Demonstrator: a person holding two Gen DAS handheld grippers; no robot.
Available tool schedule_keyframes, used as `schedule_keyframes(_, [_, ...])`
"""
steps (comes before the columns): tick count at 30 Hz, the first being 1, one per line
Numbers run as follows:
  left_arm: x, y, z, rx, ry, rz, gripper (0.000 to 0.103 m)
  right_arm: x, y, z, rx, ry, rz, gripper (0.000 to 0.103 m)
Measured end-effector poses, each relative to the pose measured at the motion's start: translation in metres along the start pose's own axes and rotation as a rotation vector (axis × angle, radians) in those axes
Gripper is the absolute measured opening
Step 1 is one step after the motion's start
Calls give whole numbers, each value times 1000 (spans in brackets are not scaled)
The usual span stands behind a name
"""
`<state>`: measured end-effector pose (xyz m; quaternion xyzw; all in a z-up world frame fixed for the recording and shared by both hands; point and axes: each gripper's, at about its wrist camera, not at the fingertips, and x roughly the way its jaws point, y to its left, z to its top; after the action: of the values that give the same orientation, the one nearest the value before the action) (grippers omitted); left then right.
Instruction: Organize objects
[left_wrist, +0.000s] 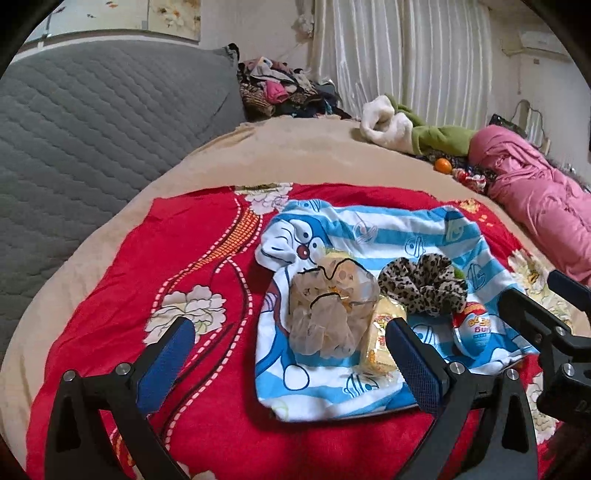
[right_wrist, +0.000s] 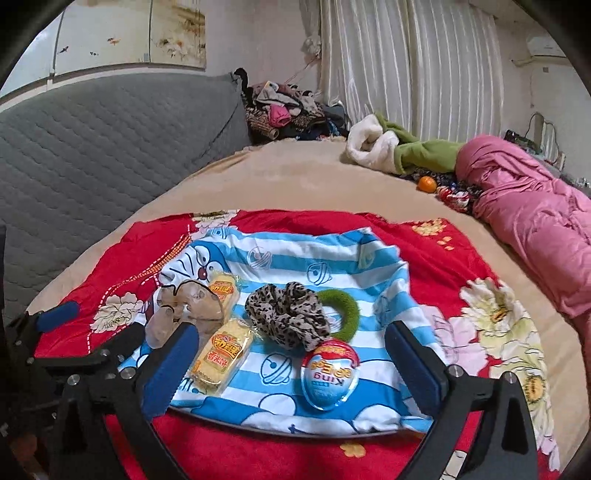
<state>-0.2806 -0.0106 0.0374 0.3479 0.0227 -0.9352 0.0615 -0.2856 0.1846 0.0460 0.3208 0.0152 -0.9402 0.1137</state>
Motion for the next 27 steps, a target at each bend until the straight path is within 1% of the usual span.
schedule_keyframes(4, [-23, 3, 0, 8, -46, 27, 103, -20, -2, 2, 7, -23, 2, 102])
schedule_keyframes(7, [-42, 6, 1, 4, -60, 15, 103, -38, -1, 7, -1, -48, -1, 102])
schedule_keyframes(13, [-81, 13, 6, -6, -120, 24, 103, -76, 4, 13, -6, -104, 21, 102])
schedule_keyframes(19, [-112, 18, 8, -21, -143, 13, 103, -109, 10, 13, -18, -143, 19, 102])
schedule_keyframes(27, [-151, 12, 4, -4, -174, -1, 103, -150, 10, 9, -14, -186, 7, 102])
